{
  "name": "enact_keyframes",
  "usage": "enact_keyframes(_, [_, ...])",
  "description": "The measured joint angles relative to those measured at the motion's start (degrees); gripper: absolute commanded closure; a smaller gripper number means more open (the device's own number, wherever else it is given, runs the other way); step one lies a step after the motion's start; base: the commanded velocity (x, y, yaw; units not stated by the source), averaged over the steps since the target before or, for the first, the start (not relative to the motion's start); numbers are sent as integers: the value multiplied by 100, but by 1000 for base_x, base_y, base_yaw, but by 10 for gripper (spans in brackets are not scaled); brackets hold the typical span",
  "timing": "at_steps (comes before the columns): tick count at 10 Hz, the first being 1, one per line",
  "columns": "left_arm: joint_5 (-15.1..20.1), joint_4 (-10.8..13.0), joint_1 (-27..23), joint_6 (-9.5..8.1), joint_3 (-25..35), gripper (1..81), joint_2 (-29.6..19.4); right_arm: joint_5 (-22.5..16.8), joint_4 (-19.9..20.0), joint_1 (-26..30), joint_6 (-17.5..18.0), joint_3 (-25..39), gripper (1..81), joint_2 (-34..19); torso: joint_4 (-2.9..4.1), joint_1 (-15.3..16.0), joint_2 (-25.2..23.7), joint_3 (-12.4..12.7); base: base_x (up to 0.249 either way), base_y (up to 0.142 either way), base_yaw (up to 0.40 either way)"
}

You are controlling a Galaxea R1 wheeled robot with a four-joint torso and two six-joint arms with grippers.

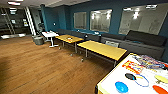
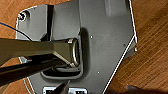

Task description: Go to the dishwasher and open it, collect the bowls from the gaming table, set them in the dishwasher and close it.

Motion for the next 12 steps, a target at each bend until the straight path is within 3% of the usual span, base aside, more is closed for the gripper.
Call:
enact_keyframes(6, [-2, 2, -2, 2, 5, 10, 4, -5, 1, -33, -2, 2, 10, -6, 0, -3, 0, 0, 0, 0, -47])
enact_keyframes(12, [20, 7, 67, 9, 9, 10, 32, 18, 0, 24, -2, 0, 10, -41, 0, -8, -2, 0, 0, 0, -360])
